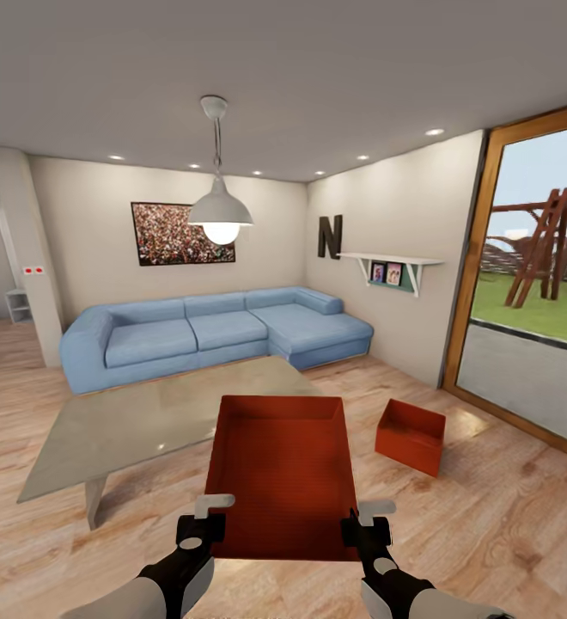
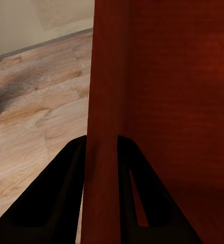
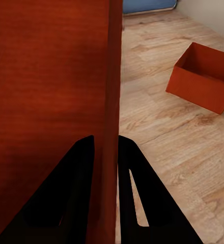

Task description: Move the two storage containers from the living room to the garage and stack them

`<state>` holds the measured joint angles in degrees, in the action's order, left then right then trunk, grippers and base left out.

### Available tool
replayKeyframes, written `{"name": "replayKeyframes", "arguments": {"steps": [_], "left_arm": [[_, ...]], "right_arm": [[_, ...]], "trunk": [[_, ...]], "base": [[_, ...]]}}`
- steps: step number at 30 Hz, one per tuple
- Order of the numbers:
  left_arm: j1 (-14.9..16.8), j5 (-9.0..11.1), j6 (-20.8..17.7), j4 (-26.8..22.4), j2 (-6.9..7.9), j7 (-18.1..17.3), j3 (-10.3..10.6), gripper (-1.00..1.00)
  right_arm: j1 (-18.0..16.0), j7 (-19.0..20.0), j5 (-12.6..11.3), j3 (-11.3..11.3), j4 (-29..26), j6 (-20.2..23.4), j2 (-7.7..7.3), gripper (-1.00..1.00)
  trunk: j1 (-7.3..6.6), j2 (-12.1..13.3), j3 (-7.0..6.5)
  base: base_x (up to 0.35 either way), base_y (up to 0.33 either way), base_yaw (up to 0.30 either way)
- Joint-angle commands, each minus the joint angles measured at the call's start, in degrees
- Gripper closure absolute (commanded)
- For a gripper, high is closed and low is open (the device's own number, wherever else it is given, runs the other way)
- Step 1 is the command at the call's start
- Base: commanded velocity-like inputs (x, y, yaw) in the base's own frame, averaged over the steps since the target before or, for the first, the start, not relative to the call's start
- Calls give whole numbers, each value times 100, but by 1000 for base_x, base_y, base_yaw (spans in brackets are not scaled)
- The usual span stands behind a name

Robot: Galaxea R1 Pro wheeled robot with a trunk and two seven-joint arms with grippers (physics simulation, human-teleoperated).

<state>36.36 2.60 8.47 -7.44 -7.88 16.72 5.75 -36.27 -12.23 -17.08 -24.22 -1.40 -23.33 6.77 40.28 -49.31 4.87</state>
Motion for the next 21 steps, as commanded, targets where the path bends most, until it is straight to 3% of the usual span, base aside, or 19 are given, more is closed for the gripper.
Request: {"name": "replayKeyframes", "arguments": {"steps": [1,21], "left_arm": [[12,-66,76,-30,2,180,-170,100],[12,-59,76,-30,6,174,-170,100]], "right_arm": [[-2,-8,-93,14,17,-12,-1,100],[-3,-8,-93,14,17,-13,3,100]], "trunk": [[0,-8,6],[0,-8,-55]], "base": [[-35,-22,259],[-3,-2,263]]}}
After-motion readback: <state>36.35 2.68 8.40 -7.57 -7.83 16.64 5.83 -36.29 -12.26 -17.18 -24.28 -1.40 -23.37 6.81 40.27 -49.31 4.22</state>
